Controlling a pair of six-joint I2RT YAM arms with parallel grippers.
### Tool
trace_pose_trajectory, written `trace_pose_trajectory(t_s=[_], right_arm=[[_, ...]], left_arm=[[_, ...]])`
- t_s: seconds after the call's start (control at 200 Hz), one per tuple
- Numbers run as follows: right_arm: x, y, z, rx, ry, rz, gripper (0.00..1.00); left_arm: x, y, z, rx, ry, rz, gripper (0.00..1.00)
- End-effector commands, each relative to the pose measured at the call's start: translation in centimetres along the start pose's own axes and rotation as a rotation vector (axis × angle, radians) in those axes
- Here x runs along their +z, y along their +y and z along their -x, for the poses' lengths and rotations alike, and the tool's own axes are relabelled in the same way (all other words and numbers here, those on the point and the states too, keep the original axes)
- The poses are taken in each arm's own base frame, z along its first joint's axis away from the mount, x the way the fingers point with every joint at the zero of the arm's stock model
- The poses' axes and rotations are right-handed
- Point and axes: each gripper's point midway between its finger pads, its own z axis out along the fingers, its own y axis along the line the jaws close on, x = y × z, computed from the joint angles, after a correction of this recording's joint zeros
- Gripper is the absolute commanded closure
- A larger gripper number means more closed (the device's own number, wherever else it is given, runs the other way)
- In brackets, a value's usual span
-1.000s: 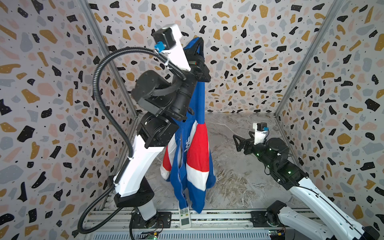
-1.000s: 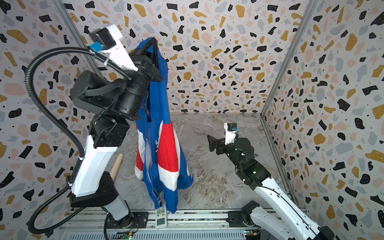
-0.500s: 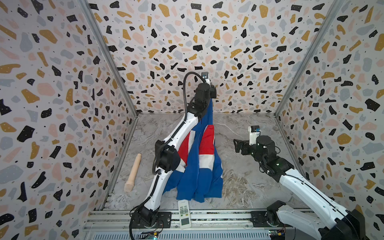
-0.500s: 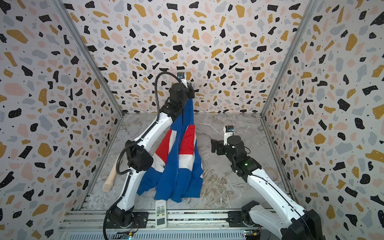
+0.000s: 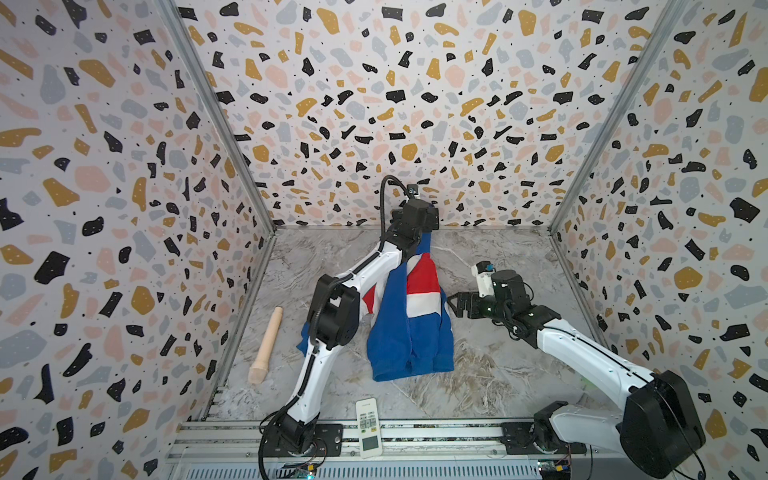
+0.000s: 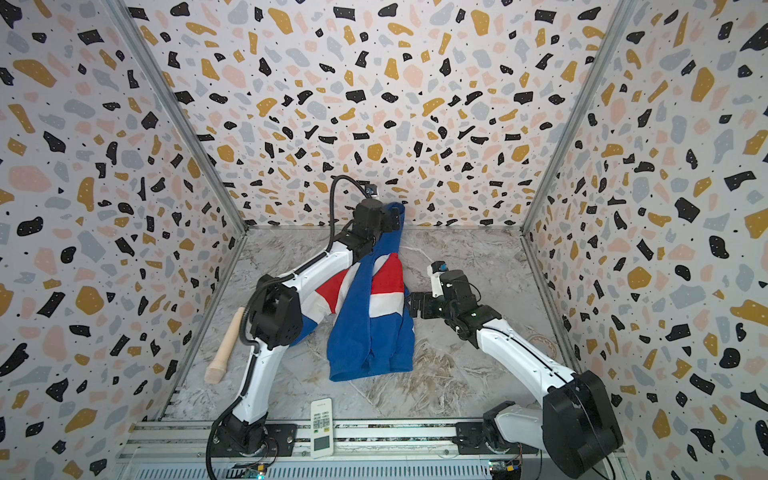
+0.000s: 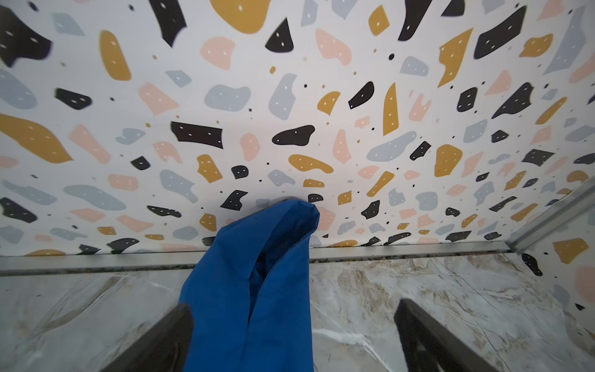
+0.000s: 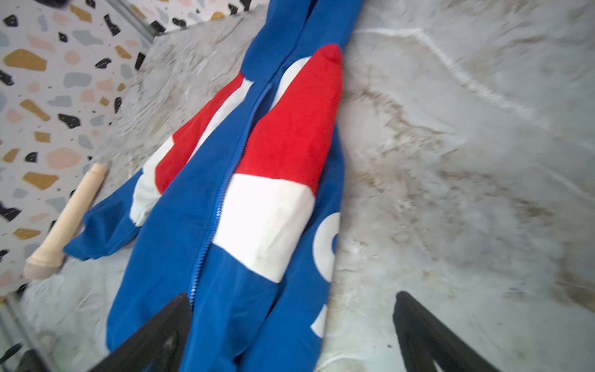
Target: Zip up the jacket
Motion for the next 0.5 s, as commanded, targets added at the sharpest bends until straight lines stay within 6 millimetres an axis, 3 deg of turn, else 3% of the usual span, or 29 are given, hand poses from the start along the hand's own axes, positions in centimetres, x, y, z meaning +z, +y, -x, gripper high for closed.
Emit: trace_pose_trajectory(t_s=[0.0, 0.11, 0.22, 0.355, 0.4, 0.496], right_arm=[[1.2, 2.4, -1.8, 0.056, 0.073, 0.122, 0.01], [2.6, 4.5, -3.9, 0.044, 0.147, 0.186, 0.01], [4.1, 6.2, -6.8, 0.034, 0.234, 0.244, 0.00], [5.3, 6.7, -9.4, -0.004, 0.311, 0.213, 0.11], [5.4, 7.1, -9.8, -0.045, 0.331, 0.220, 0.18], [5.2, 6.9, -10.1, -0.159, 0.369, 0.190, 0.48]], left_arm=[[-5.0, 1.4, 0.9, 0.002, 0.010, -0.015, 0.00], [-10.8, 4.0, -1.9, -0.033, 0.009, -0.038, 0.00], [-16.5, 7.8, -4.6, -0.077, 0.013, 0.019, 0.00], [-23.2, 12.6, -7.6, -0.186, -0.049, 0.082, 0.00], [-25.1, 13.8, -8.3, -0.222, -0.071, 0.097, 0.00], [-28.5, 16.4, -9.5, -0.309, -0.116, 0.145, 0.00]])
